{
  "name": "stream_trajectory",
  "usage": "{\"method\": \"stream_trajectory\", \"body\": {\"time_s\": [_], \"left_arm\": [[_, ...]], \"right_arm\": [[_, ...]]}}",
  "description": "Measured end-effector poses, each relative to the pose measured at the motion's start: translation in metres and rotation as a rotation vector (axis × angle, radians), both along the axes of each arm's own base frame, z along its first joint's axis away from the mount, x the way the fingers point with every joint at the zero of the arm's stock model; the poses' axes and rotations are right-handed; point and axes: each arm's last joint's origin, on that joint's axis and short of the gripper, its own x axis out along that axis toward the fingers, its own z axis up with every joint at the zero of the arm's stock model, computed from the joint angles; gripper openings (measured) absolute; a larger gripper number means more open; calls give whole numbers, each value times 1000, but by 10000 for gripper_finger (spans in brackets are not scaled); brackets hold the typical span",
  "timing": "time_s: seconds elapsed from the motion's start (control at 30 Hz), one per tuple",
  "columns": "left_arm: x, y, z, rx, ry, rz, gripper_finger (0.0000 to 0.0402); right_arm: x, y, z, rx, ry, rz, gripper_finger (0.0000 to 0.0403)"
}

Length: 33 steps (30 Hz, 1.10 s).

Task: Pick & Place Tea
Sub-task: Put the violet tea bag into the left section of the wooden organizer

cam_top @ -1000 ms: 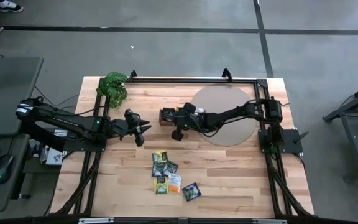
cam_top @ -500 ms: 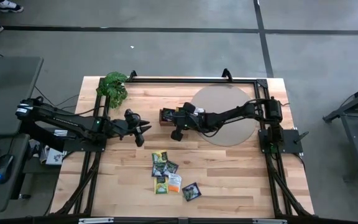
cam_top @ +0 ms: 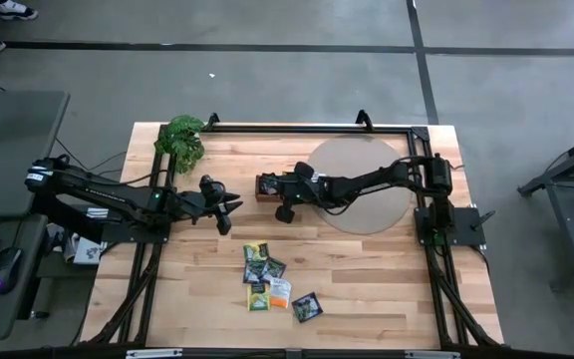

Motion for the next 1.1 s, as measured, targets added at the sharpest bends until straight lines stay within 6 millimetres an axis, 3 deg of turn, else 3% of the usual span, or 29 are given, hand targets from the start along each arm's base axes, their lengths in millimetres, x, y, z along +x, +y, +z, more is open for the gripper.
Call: {"method": "stream_trajectory", "body": {"time_s": [0.33, 0.77, 0.93, 1.1], "left_arm": [[0, 0, 0, -4, -2, 2, 97], [0, -1, 0, -16, 0, -13, 97], [0, -1, 0, -16, 1, -13, 97], [0, 0, 0, -20, -1, -11, 97]], "right_arm": [[6, 1, -16, 28, -19, 19, 0], [7, 2, -15, 9, -30, 27, 0], [6, 8, -3, -12, -45, 57, 0], [2, 17, 26, -43, -96, 93, 0]]}}
